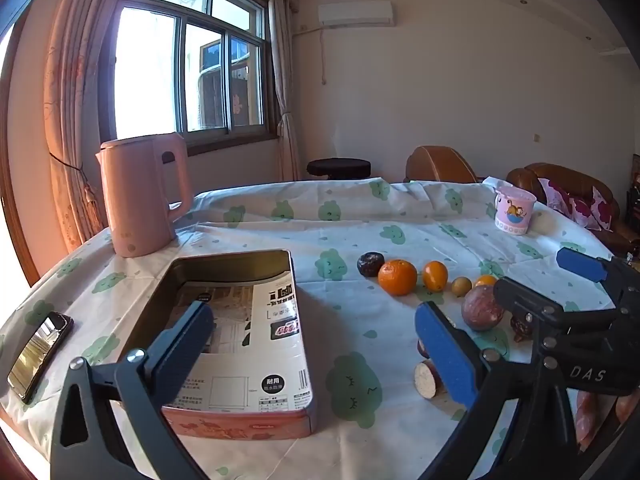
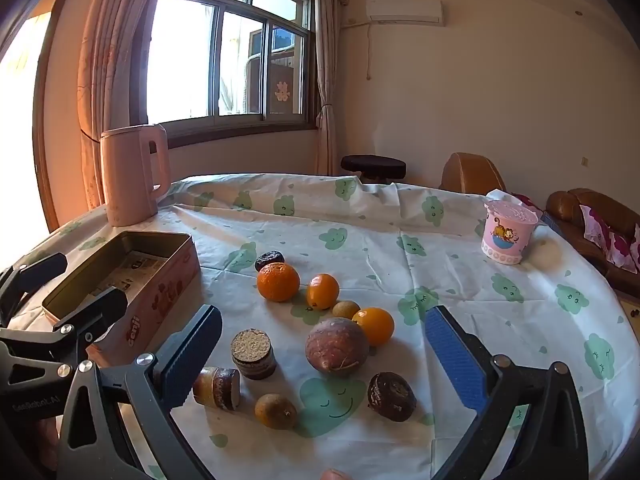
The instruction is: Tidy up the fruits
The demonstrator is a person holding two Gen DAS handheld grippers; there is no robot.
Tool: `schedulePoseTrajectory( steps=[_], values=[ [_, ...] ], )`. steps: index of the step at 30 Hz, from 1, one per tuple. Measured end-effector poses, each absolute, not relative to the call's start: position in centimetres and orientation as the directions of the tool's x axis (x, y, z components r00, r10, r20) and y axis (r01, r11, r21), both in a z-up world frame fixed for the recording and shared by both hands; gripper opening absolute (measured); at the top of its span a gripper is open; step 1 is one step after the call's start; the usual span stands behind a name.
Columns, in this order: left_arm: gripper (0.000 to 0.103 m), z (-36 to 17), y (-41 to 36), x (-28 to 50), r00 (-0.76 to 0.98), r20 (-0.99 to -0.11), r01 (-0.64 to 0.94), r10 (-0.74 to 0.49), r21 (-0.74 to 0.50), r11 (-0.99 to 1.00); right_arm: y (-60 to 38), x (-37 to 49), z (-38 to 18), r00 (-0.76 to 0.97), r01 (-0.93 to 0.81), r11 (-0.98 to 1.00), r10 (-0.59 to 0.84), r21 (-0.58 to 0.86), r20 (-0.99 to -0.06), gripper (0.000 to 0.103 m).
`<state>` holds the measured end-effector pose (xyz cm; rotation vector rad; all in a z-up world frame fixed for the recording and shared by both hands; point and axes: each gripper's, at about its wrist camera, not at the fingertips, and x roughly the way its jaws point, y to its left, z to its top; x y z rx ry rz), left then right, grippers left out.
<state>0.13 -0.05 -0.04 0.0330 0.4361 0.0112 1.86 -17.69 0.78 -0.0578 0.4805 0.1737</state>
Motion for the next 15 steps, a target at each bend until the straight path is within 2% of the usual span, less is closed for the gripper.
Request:
schedulePoseTrajectory(
  steps=[5, 6, 15],
  values=[
    [0.103, -0.2, -0.4, 0.6, 0.9, -0.434, -0.03, 0.042, 0.035, 0.999, -17.8, 1.6, 0.6, 0.876, -0.178, 0.984, 0.15, -0.016, -0.459, 0.102],
    [0.103, -0.1, 0.4, 0.3, 0.905, -0.424, 0.002, 0.004, 0.013, 1.0, -17.9, 1.7, 0.8, 0.876, -0.177, 0.984, 0.15, -0.016, -0.457, 0.102],
    [0.103, -0.6, 0.7, 0.4, 0.906, -0.424, 0.0, 0.004, 0.01, 1.0, -17.9, 1.6, 0.8, 0.877, -0.177, 0.984, 0.149, -0.018, -0.457, 0.102]
  ],
)
